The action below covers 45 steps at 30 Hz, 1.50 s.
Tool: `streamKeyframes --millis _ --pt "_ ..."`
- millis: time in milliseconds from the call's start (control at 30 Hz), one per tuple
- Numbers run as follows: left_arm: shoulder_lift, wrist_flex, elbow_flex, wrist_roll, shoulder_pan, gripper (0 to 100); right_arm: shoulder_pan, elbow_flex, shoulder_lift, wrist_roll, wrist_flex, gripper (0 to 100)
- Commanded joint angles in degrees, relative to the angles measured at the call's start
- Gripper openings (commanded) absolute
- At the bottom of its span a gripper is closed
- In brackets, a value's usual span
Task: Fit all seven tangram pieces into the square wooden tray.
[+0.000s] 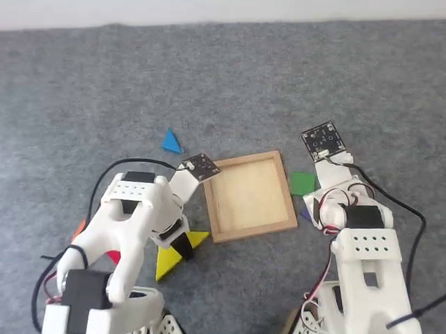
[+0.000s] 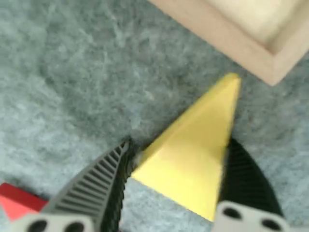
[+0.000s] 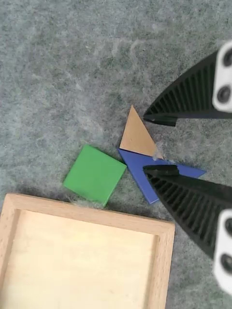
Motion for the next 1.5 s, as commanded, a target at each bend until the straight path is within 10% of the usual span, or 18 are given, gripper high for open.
streamKeyframes --millis 0,667,933,1200,1467 --pt "0.18 -0.97 0.84 0.79 -0.62 20 0.75 -1.49 -2.86 -0.18 0.22 15.4" --pt "-13.54 -10.11 -11.82 -2.46 -6.33 24 0.75 -1.49 -2.86 -0.18 0.22 15.4" --pt "-13.54 24.88 -23.96 1.41 -14.68 24 0.75 -1.49 -2.86 -0.18 0.31 15.4" --pt "-13.8 10.64 -1.1 -0.79 -17.41 24 0.75 -1.58 -2.86 -0.18 0.57 15.4" --pt "-24.7 19.43 2.15 -3.43 -17.05 24 0.75 -1.49 -2.86 -0.18 0.57 15.4"
